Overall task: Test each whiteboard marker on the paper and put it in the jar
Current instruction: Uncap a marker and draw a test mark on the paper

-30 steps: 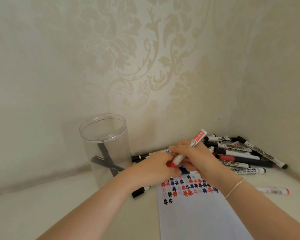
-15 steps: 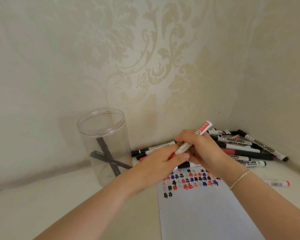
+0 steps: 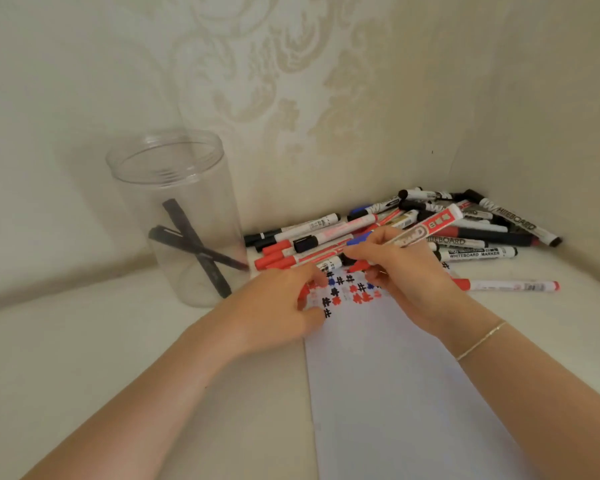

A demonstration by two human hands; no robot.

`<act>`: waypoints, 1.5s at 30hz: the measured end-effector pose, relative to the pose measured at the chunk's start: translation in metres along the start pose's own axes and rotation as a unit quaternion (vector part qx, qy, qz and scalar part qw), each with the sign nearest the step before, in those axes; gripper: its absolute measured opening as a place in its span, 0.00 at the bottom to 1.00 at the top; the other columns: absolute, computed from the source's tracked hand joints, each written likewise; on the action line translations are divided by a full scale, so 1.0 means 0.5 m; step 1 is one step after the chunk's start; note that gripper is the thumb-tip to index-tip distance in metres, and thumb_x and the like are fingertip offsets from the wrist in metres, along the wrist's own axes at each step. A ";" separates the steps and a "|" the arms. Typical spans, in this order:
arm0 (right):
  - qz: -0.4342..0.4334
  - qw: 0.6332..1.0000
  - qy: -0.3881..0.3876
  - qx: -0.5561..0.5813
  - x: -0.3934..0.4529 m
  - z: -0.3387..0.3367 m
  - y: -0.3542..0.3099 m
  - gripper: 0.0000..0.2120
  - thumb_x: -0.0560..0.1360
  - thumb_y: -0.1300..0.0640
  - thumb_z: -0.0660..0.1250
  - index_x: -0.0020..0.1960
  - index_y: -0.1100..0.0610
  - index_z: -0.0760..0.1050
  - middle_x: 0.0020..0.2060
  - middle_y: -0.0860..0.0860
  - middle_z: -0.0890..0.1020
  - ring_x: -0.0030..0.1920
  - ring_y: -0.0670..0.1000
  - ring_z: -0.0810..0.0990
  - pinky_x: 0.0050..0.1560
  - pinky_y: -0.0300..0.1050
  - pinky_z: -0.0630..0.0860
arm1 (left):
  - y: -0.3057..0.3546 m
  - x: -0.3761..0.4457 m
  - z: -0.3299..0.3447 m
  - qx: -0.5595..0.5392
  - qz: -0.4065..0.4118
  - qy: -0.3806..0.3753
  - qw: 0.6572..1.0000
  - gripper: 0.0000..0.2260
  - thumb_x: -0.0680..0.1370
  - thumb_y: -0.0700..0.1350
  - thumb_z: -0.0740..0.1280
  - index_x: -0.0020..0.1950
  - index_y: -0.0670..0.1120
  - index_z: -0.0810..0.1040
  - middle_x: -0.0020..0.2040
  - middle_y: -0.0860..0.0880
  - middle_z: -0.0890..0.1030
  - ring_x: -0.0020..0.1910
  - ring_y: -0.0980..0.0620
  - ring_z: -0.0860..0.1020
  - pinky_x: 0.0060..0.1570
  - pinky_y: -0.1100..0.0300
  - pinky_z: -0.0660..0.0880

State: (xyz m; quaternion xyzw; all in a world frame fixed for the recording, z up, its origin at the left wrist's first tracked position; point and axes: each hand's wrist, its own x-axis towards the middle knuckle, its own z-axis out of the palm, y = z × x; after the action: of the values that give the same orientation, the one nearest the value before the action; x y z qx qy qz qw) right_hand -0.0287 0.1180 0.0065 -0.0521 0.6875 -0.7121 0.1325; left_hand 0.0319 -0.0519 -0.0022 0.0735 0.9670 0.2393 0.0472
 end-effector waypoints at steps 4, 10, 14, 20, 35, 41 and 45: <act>-0.024 0.999 0.031 -0.001 -0.010 0.020 0.020 0.13 0.73 0.68 0.66 0.32 0.60 0.67 0.24 0.55 0.73 0.22 0.51 0.70 0.24 0.41 0.67 | -0.005 -0.016 0.009 0.059 -0.008 -0.008 0.998 0.28 0.67 0.69 0.67 0.64 0.62 0.68 0.37 0.60 0.70 0.37 0.63 0.69 0.41 0.60 0.70; -0.048 0.985 0.109 -0.124 -0.012 0.040 0.046 0.14 0.69 0.66 0.65 0.28 0.58 0.66 0.20 0.54 0.74 0.16 0.47 0.69 0.20 0.35 0.65 | -0.006 -0.009 0.006 0.054 -0.014 0.000 0.998 0.34 0.61 0.72 0.69 0.64 0.65 0.68 0.36 0.61 0.71 0.38 0.62 0.72 0.39 0.61 0.71; -0.066 0.975 0.142 -0.157 -0.005 0.045 0.059 0.15 0.68 0.66 0.67 0.28 0.57 0.64 0.24 0.56 0.72 0.18 0.48 0.68 0.21 0.36 0.66 | -0.005 -0.011 0.004 0.050 -0.012 -0.004 0.999 0.35 0.60 0.72 0.68 0.65 0.64 0.68 0.35 0.60 0.70 0.36 0.63 0.71 0.37 0.63 0.70; -0.094 0.966 0.142 -0.194 -0.010 0.047 0.066 0.12 0.68 0.65 0.67 0.29 0.60 0.68 0.23 0.56 0.74 0.19 0.48 0.70 0.22 0.36 0.68 | -0.005 -0.013 0.005 0.056 -0.011 -0.004 0.998 0.35 0.60 0.73 0.68 0.64 0.64 0.68 0.35 0.61 0.70 0.37 0.63 0.71 0.39 0.60 0.73; -0.119 0.962 0.124 -0.211 -0.010 0.046 0.072 0.10 0.67 0.67 0.66 0.32 0.68 0.66 0.25 0.58 0.70 0.25 0.52 0.66 0.26 0.42 0.65 | -0.003 -0.009 0.006 0.061 -0.016 -0.014 0.998 0.36 0.60 0.73 0.69 0.65 0.64 0.67 0.34 0.62 0.69 0.35 0.63 0.70 0.37 0.62 0.70; -0.142 0.955 0.135 -0.224 -0.011 0.046 0.071 0.10 0.68 0.68 0.65 0.31 0.62 0.66 0.23 0.55 0.65 0.25 0.47 0.61 0.24 0.37 0.60 | -0.001 -0.010 0.003 0.061 -0.017 -0.017 0.998 0.36 0.60 0.72 0.69 0.66 0.63 0.67 0.34 0.63 0.66 0.34 0.64 0.69 0.34 0.63 0.66; -0.115 0.964 0.136 -0.197 -0.008 0.044 0.072 0.11 0.68 0.65 0.67 0.29 0.61 0.67 0.23 0.63 0.74 0.21 0.51 0.70 0.24 0.40 0.68 | -0.001 -0.009 0.004 0.055 -0.018 -0.017 0.998 0.36 0.61 0.72 0.69 0.66 0.64 0.67 0.34 0.62 0.68 0.35 0.64 0.69 0.36 0.63 0.69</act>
State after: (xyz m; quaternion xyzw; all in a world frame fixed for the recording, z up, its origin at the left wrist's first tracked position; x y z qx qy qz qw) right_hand -0.0150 0.0974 -0.0279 -0.0586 0.8153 -0.5732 -0.0577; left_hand 0.0366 -0.0523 -0.0039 0.0629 0.9790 0.1832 0.0639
